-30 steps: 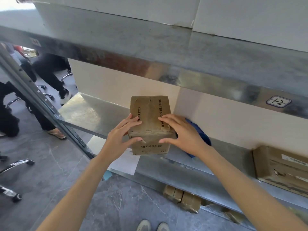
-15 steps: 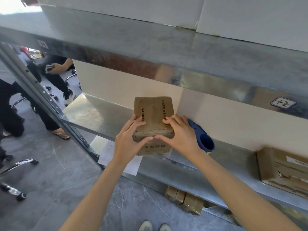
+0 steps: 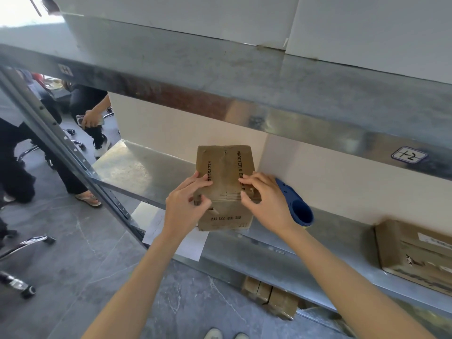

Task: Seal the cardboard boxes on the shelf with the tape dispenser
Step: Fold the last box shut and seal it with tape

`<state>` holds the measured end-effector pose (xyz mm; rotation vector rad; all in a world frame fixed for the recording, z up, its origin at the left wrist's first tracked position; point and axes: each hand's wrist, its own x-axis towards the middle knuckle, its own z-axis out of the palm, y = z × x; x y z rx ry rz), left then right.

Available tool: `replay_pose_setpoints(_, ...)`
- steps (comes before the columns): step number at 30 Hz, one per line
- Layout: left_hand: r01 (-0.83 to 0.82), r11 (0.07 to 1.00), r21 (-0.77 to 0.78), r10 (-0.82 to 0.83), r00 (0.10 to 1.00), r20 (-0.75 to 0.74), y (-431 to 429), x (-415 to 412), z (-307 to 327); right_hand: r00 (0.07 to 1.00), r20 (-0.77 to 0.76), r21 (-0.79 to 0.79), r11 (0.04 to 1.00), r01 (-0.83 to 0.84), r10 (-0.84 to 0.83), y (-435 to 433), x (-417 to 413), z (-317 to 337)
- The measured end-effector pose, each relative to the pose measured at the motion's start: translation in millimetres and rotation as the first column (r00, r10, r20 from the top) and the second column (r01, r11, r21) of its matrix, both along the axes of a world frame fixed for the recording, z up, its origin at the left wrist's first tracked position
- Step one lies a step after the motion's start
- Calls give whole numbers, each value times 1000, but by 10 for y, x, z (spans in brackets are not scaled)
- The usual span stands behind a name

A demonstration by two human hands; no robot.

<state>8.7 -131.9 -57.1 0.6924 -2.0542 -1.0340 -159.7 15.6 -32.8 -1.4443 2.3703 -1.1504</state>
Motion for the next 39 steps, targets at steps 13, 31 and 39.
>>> replay_pose_setpoints(13, 291, 954, 75, -294, 955, 35, -189, 160, 28, 981, 123, 57, 986, -158, 150, 105, -223, 44)
replay_pose_setpoints(31, 269, 944, 194, -266, 963, -39, -208, 152, 36, 968, 155, -18, 980, -199, 199, 152, -280, -21)
replay_pose_setpoints(39, 142, 975, 170, -128, 988, -91, -96, 64, -19, 979, 185, -71, 995, -70, 82, 58, -172, -48)
